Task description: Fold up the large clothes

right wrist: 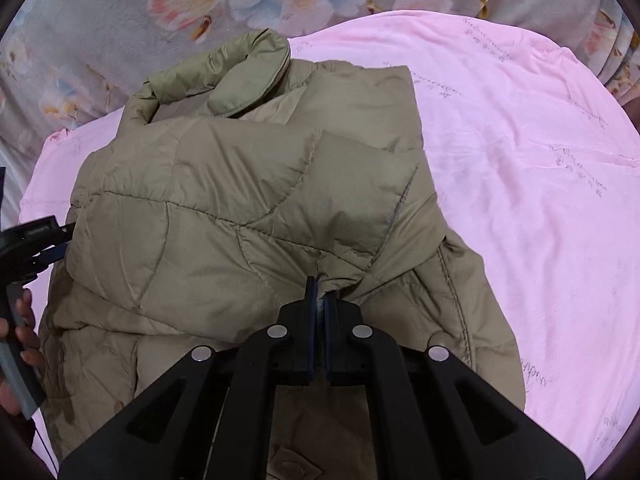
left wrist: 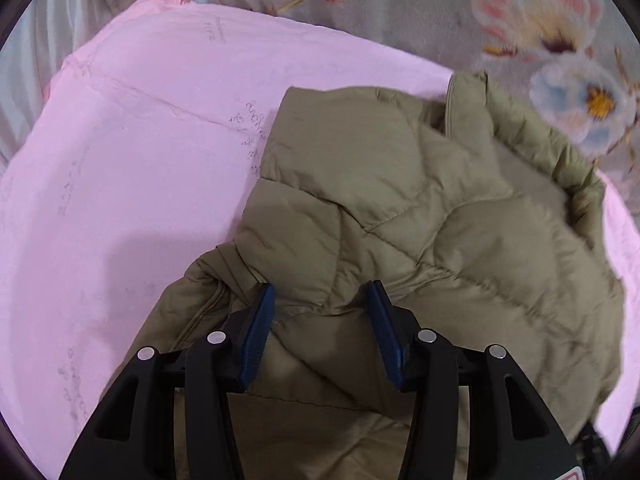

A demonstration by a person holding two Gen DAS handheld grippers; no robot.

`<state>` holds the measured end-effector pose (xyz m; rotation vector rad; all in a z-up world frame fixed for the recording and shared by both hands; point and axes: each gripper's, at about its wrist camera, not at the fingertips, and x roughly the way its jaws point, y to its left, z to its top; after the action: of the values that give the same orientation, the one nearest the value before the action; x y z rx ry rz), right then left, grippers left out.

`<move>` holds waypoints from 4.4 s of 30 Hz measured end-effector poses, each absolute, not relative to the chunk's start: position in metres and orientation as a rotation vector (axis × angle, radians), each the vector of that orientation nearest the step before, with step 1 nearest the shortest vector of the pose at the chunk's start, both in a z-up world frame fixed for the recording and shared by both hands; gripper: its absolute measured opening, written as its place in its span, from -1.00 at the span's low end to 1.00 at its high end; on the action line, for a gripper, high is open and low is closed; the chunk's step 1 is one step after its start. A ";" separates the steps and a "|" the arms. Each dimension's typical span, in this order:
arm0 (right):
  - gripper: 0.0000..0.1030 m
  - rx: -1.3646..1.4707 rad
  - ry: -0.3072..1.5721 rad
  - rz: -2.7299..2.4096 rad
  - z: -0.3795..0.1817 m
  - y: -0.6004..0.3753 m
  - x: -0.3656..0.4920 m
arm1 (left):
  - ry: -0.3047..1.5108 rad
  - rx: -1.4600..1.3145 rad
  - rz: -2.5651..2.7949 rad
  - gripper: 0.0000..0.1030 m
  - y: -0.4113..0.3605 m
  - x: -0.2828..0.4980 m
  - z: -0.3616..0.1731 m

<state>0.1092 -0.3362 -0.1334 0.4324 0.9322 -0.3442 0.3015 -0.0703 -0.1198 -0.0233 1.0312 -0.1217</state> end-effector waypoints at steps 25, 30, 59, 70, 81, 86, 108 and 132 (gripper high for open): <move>-0.75 0.371 0.889 -0.169 -0.135 -0.265 0.191 | 0.999 0.063 -0.135 -0.10 -0.091 0.300 -0.118; -0.78 0.368 0.873 -0.163 -0.151 -0.264 0.190 | 0.940 0.135 -0.116 -0.08 -0.099 0.294 -0.132; -0.72 0.469 0.896 -0.376 -0.136 -0.300 0.121 | 0.921 0.122 -0.043 -0.02 -0.052 0.282 -0.135; -0.73 0.388 0.863 -0.285 -0.142 -0.282 0.164 | 0.925 0.083 -0.104 -0.01 -0.076 0.287 -0.130; -0.74 0.340 0.820 -0.287 -0.159 -0.270 0.130 | 0.834 0.111 -0.134 -0.01 -0.063 0.245 -0.145; -0.75 0.344 0.826 -0.275 -0.159 -0.269 0.105 | 0.829 0.119 -0.158 -0.01 -0.049 0.219 -0.145; 0.27 0.877 0.667 -0.256 -0.113 -0.398 0.203 | 1.016 -0.300 -0.380 0.12 -0.073 0.368 -0.099; -0.92 0.608 0.837 -0.237 -0.141 -0.367 0.227 | 1.073 -0.212 -0.441 -0.70 -0.088 0.393 -0.133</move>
<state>0.2265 -0.3674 -0.1413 0.6080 0.8365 -0.2375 0.3930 -0.0880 -0.1328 -0.2124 1.0733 -0.4412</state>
